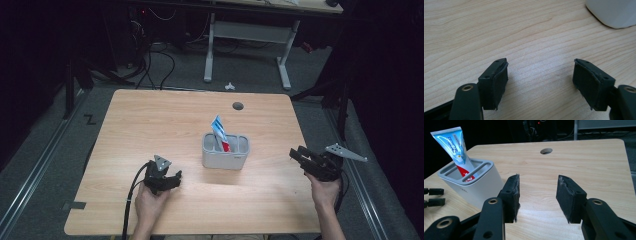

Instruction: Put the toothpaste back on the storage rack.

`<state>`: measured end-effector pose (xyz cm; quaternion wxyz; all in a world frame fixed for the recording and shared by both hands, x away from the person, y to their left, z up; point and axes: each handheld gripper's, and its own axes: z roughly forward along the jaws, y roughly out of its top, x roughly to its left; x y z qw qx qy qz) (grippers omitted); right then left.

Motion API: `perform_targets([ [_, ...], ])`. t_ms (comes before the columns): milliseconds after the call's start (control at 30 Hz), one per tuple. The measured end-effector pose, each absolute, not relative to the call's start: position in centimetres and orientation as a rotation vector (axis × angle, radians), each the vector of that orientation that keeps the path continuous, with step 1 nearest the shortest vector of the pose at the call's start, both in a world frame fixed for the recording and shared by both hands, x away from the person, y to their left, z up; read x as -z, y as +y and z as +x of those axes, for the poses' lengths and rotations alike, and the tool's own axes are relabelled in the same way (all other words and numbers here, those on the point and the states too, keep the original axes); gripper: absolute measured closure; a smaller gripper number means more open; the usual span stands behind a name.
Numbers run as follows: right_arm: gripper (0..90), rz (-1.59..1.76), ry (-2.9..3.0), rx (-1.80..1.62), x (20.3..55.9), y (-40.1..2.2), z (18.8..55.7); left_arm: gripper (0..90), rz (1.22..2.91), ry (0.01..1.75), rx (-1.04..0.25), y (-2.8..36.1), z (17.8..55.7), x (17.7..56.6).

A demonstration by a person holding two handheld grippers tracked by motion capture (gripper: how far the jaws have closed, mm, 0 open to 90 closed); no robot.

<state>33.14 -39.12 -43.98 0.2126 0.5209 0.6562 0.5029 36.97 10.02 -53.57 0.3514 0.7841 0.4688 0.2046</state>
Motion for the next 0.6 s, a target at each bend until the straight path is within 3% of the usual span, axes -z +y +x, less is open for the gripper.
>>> perform_targets([
  [600, 53.6, 1.502, 1.857, -1.324, 47.0, -38.7, 32.8, 28.8, 2.03, 1.214, -0.53, 10.0, 37.0, 53.6],
])
